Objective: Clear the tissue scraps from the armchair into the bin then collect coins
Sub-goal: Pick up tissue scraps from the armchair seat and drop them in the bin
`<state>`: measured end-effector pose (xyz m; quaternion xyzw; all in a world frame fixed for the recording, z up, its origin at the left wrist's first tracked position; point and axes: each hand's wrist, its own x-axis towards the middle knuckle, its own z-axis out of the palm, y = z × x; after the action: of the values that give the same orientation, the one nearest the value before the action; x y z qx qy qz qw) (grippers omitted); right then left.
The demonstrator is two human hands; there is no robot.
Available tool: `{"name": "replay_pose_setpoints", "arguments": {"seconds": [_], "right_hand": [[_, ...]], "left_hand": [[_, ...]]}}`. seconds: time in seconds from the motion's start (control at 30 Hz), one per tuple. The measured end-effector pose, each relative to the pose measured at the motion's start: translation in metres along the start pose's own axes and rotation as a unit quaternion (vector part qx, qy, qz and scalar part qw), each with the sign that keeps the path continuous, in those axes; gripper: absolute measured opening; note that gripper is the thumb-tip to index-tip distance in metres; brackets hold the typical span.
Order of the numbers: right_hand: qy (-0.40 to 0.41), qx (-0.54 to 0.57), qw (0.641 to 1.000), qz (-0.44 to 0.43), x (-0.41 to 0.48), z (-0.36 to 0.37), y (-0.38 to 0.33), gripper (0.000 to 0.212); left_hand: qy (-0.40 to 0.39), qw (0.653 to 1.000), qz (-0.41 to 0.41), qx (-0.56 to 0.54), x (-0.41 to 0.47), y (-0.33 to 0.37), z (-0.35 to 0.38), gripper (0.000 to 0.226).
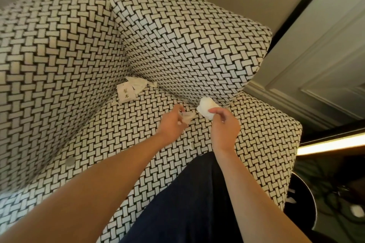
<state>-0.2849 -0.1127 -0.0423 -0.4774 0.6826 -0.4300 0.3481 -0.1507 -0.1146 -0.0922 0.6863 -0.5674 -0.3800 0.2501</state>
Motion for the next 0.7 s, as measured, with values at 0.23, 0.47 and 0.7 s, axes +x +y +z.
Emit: {"name": "replay_pose_setpoints", "arguments": {"seconds": [0.23, 0.47, 0.7], "right_hand": [[-0.009, 0.024, 1.000, 0.005, -0.001, -0.001, 0.001, 0.024], [-0.015, 0.008, 1.000, -0.012, -0.002, 0.000, 0.003, 0.025], [-0.030, 0.010, 0.999, -0.007, -0.006, -0.005, 0.005, 0.028]], "left_hand": [[-0.056, 0.994, 0.088, 0.031, -0.041, -0.022, 0.013, 0.033], [-0.050, 0.957, 0.187, 0.217, -0.046, -0.024, 0.026, 0.033], [-0.083, 0.946, 0.150, 0.277, -0.037, -0.010, 0.031, 0.026]]}}
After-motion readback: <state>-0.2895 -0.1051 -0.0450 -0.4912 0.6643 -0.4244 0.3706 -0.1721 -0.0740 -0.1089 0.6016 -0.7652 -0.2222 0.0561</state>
